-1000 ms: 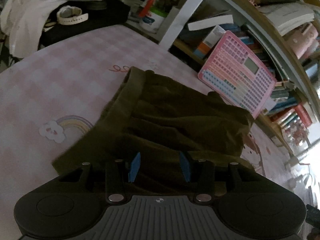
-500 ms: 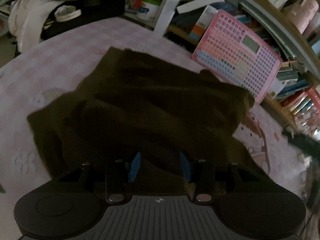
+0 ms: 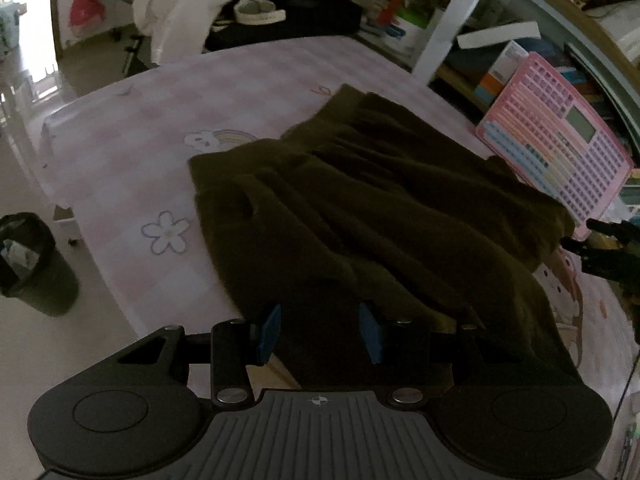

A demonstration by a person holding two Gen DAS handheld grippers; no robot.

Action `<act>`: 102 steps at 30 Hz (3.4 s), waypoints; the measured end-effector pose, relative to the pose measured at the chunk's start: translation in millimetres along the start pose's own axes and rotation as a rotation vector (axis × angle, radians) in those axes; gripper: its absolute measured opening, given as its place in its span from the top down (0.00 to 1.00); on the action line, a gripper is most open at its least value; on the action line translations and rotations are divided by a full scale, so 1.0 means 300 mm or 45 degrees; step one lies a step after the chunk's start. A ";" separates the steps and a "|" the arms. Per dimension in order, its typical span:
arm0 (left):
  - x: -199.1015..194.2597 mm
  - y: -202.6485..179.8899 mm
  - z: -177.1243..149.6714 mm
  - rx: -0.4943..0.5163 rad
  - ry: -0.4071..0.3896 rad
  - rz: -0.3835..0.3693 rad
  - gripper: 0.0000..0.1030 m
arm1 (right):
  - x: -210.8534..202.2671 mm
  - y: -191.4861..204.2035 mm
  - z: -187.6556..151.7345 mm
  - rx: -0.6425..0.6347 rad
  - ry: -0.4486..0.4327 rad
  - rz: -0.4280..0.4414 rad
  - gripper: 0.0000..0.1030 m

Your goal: Fold clothes

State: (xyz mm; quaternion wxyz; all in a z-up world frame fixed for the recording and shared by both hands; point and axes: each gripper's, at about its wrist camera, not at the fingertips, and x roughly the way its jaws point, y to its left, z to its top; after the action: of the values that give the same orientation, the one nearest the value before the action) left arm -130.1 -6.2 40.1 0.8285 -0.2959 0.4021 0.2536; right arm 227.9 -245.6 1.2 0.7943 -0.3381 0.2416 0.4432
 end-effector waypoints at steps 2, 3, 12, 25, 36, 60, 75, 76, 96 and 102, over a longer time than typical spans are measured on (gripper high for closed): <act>-0.009 -0.001 -0.005 -0.006 -0.005 0.007 0.58 | 0.039 -0.031 0.015 0.008 0.020 0.029 0.27; -0.012 -0.003 -0.007 -0.006 -0.007 0.006 0.58 | 0.058 -0.046 0.022 0.012 0.030 0.043 0.29; -0.016 -0.016 -0.011 -0.005 -0.014 -0.009 0.58 | 0.008 -0.039 0.053 0.093 -0.035 0.248 0.95; 0.016 -0.075 -0.007 0.041 0.003 -0.087 0.58 | -0.516 0.472 0.102 0.065 -0.209 0.930 0.54; 0.019 -0.060 -0.015 0.016 0.011 -0.097 0.58 | -0.477 0.496 -0.075 -0.194 -0.083 0.520 0.38; -0.015 -0.017 -0.027 -0.029 -0.025 -0.074 0.58 | -0.593 -0.114 -0.047 0.936 -0.408 0.152 0.92; 0.000 -0.040 -0.028 0.005 -0.002 -0.087 0.58 | -0.397 -0.078 -0.407 1.225 0.076 -0.110 0.57; 0.000 -0.040 -0.029 0.006 0.000 -0.087 0.58 | -0.386 -0.067 -0.412 1.234 0.090 -0.099 0.56; -0.025 0.002 -0.031 -0.049 -0.031 -0.065 0.58 | -0.446 0.004 -0.250 1.105 -0.029 0.005 0.94; -0.003 0.005 0.001 -0.030 -0.029 -0.082 0.58 | -0.407 -0.020 -0.427 1.103 0.314 -0.104 0.88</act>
State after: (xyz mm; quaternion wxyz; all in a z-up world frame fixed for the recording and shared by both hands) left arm -131.5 -5.2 40.5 0.8373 -0.3153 0.3798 0.2349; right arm 162.5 -410.1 2.7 0.8446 -0.0343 0.4842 0.2259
